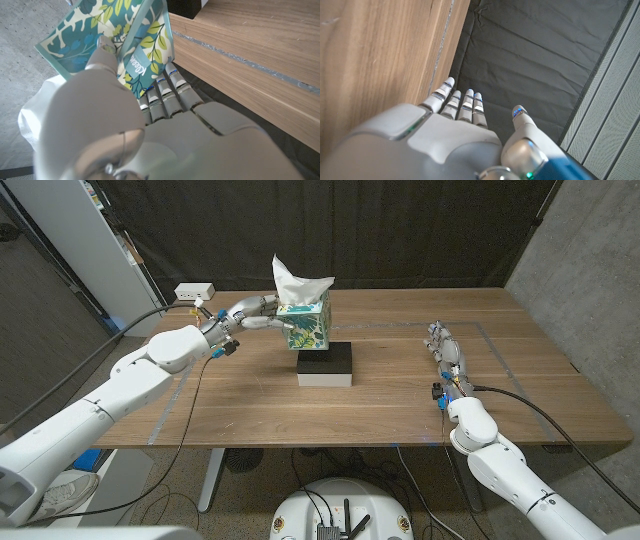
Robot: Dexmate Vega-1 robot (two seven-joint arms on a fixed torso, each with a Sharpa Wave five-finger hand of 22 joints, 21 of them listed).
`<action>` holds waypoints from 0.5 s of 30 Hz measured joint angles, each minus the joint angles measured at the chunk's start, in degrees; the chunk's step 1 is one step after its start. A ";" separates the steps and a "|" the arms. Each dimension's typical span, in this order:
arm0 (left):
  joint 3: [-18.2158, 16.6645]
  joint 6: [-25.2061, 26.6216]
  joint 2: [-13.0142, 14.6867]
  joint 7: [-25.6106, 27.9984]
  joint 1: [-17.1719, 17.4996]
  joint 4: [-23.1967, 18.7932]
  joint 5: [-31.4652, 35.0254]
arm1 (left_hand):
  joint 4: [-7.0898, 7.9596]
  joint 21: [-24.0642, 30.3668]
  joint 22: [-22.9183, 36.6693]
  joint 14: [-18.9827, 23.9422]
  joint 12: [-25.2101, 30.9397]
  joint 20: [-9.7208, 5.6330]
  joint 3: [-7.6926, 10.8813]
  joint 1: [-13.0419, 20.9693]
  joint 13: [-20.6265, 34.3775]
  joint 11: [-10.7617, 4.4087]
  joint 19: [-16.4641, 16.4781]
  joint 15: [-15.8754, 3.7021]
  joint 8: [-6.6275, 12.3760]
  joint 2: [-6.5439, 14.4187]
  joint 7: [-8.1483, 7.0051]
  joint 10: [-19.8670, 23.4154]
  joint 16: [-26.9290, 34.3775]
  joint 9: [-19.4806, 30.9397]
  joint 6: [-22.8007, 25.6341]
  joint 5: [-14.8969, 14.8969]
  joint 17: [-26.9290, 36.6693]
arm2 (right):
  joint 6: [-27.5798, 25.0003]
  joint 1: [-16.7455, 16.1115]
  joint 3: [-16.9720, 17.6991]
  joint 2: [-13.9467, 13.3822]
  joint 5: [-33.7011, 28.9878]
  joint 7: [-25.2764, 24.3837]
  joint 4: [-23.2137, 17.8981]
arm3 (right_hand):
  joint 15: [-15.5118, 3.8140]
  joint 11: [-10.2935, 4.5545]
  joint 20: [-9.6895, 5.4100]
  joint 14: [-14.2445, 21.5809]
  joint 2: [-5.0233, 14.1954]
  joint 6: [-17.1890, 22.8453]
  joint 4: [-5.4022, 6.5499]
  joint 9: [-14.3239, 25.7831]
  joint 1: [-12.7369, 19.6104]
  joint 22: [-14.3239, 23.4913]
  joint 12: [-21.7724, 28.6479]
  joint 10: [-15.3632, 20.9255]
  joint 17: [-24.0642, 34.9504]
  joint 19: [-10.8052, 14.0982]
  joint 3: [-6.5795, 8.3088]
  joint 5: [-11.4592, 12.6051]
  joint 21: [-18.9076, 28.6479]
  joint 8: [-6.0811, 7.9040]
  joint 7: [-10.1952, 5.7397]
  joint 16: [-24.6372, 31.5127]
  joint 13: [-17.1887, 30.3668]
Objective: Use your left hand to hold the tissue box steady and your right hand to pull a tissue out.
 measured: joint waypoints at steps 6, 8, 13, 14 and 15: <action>0.15 0.00 -0.03 -0.12 -0.20 0.00 0.01 | 0.00 -0.06 -0.01 0.00 0.00 0.00 0.00 -0.23 0.00 0.00 0.00 0.00 0.06 0.22 0.00 0.00 -0.06 -0.01 0.00 -0.01 0.00 | -0.01 -0.75 0.25 0.16 -0.51 -0.70 -0.90 | 0.00 0.00 0.00 0.00 0.00 0.00 0.00 0.00 0.00 0.00 0.00 0.00 0.00 0.00 0.00 0.00 0.00 0.00 0.00 0.00 0.00; 0.19 0.01 -0.04 -0.17 -0.28 0.00 0.02 | 0.10 -0.06 -0.01 0.00 0.00 0.00 0.10 -0.23 0.00 0.00 0.00 0.00 0.06 0.23 0.00 0.00 -0.06 -0.01 0.00 -0.06 0.00 | -0.10 -0.85 0.30 0.19 -0.58 -0.80 -1.06 | 0.00 0.00 0.00 0.00 0.00 0.00 0.00 0.00 0.00 0.00 0.00 0.00 0.00 0.00 0.00 0.00 0.00 0.00 0.00 0.00 0.00; 0.25 0.11 -0.06 -0.26 -0.37 0.00 0.04 | 0.15 -0.09 -0.04 0.00 -0.43 -0.13 0.16 -0.30 0.23 0.00 0.13 0.00 0.06 0.30 0.00 0.00 -0.06 -0.02 0.00 -0.17 -0.01 | -0.32 -1.10 0.37 0.24 -0.64 -0.93 -1.47 | 0.00 0.00 0.00 0.00 -0.01 -0.19 -0.47 0.00 0.01 0.00 0.00 0.00 -0.05 0.00 0.16 0.00 0.00 0.00 0.20 0.00 0.00; 0.30 0.14 -0.06 -0.27 -0.46 0.00 0.04 | 0.09 -0.10 -0.04 0.00 -0.43 -0.13 0.22 -0.31 0.26 0.00 0.13 0.00 0.06 0.30 0.00 0.00 -0.06 -0.02 0.00 -0.17 -0.01 | -0.50 -1.13 0.39 0.24 -0.66 -0.93 -1.52 | 0.03 0.02 0.00 -0.03 -0.02 -0.22 -0.47 0.00 0.02 0.00 0.00 0.02 -0.08 0.00 0.16 0.00 0.00 0.00 0.22 0.00 0.00; 0.30 0.17 -0.06 -0.28 -0.46 0.00 0.04 | 0.00 -0.10 -0.04 0.00 -0.43 -0.13 0.32 -0.31 0.25 0.00 0.13 0.00 0.06 0.30 0.00 0.00 -0.06 -0.02 0.00 -0.17 -0.01 | -0.62 -1.17 0.41 0.24 -0.66 -0.93 -1.61 | 0.22 0.24 0.00 -0.22 -0.39 -0.22 -0.58 0.00 0.39 0.00 0.00 0.21 -0.14 0.00 0.10 0.00 0.00 0.00 0.22 0.00 0.00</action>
